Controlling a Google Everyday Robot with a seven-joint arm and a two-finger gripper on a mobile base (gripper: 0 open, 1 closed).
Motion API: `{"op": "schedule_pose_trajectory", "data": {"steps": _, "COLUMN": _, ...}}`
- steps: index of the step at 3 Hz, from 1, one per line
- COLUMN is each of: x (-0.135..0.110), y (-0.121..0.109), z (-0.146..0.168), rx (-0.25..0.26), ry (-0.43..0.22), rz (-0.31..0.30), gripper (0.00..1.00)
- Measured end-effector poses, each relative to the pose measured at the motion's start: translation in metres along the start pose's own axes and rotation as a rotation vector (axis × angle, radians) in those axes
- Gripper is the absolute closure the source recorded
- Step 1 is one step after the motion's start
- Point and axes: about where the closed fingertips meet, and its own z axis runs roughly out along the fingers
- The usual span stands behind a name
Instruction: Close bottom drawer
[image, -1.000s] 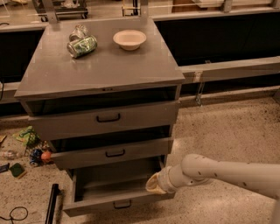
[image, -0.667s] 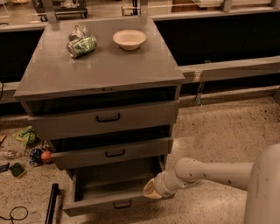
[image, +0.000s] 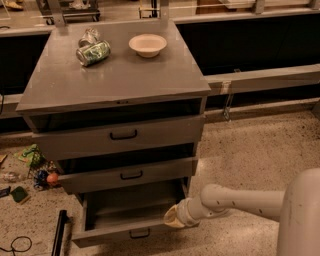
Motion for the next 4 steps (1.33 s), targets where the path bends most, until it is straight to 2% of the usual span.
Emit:
{"op": "schedule_pose_trajectory", "data": {"steps": 1, "x": 0.037, "y": 0.012, "z": 0.051, "rx": -0.030, "ry": 0.013, "rz": 0.063, "gripper": 1.00}}
{"op": "schedule_pose_trajectory", "data": {"steps": 2, "x": 0.062, "y": 0.020, "z": 0.087, "rx": -0.049, "ry": 0.038, "rz": 0.085, "gripper": 1.00}}
{"op": "schedule_pose_trajectory", "data": {"steps": 3, "x": 0.083, "y": 0.020, "z": 0.117, "rx": -0.021, "ry": 0.076, "rz": 0.078, "gripper": 1.00}}
{"op": "schedule_pose_trajectory", "data": {"steps": 4, "x": 0.098, "y": 0.004, "z": 0.137, "rx": 0.045, "ry": 0.095, "rz": 0.038, "gripper": 1.00}}
